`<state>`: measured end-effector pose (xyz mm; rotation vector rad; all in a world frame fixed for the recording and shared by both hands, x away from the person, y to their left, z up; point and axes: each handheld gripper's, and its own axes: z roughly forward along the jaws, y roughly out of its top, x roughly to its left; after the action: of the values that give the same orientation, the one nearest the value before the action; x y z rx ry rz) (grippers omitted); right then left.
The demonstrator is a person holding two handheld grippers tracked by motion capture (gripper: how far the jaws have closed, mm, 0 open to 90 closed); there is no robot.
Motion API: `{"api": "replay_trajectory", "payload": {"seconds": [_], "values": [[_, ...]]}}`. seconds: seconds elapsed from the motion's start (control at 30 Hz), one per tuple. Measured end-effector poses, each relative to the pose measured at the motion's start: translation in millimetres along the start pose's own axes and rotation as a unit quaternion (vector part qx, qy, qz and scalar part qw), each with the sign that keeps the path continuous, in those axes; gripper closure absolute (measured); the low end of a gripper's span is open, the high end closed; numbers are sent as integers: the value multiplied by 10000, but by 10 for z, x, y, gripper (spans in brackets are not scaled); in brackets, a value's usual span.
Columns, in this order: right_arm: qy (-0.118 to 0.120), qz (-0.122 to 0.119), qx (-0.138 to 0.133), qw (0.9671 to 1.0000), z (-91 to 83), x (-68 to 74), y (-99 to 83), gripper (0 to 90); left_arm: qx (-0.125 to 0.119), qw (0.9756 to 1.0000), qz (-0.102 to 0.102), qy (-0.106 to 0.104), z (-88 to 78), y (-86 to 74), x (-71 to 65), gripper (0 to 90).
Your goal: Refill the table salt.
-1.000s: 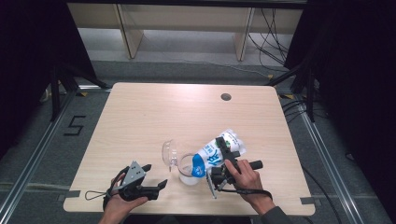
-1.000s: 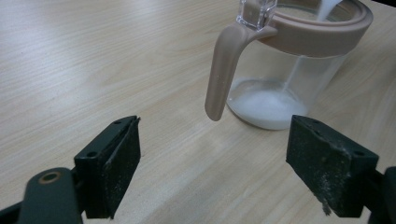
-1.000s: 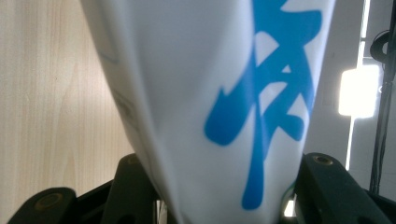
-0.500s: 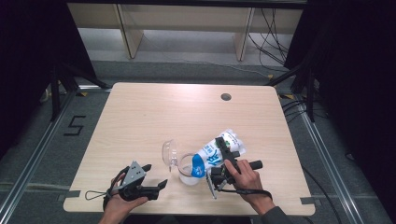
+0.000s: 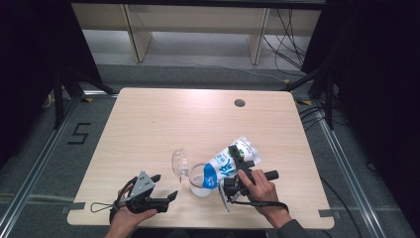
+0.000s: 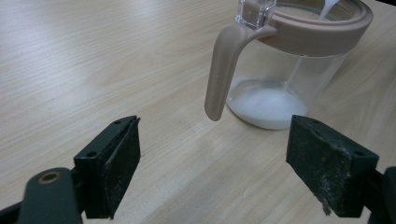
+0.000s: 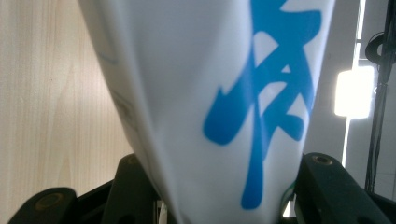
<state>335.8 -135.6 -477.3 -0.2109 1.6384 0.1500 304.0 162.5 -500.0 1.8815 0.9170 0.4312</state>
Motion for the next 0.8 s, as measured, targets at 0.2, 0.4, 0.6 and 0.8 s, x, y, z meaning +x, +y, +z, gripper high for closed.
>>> {"api": "replay_trajectory", "payload": {"seconds": [0.2,0.4,0.6,0.8], "values": [[-44,11,-22,10000,5,12,8,562,-2,10000,0,3,-1,0,0,173],[-51,-101,-38,9999,10,5,7,563,-1,10000,-1,2,-2,0,0,173],[-126,-280,-109,9995,9,-21,12,565,34,10000,35,2,-4,1,2,173],[-103,-64,-32,9999,7,15,5,570,23,10000,23,-2,-4,0,1,173]]}}
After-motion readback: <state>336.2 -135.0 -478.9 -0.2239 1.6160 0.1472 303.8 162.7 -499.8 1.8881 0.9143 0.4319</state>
